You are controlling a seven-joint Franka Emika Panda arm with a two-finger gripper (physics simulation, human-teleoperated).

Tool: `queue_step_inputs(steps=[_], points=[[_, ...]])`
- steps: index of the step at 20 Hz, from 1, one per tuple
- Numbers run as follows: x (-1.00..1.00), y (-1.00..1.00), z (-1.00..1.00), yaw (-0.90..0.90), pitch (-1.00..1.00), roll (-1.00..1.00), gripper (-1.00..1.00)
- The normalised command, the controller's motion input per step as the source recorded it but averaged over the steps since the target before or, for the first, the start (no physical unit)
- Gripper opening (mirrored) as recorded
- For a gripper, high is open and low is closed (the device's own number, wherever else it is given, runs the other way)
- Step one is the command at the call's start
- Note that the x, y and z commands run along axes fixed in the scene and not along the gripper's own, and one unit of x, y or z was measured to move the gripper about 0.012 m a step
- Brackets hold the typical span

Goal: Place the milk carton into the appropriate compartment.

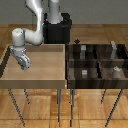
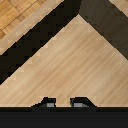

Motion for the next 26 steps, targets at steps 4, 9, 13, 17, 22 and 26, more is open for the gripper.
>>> queue_step_inputs(steps=[4,9,13,17,22,26], points=[[0.0,0.0,1.0,0.0,0.0,0.0,1.0],[0.0,0.0,0.6,0.0,0.0,0.0,1.0],[-0.25,0.0,0.0,0.0,0.0,0.0,1.0],[-0.5,0.0,0.0,0.0,0.0,0.0,1.0],[-0.6,0.0,0.0,0.0,0.0,0.0,1.0],[0.0,0.0,-0.25,0.0,0.0,0.0,1.0]])
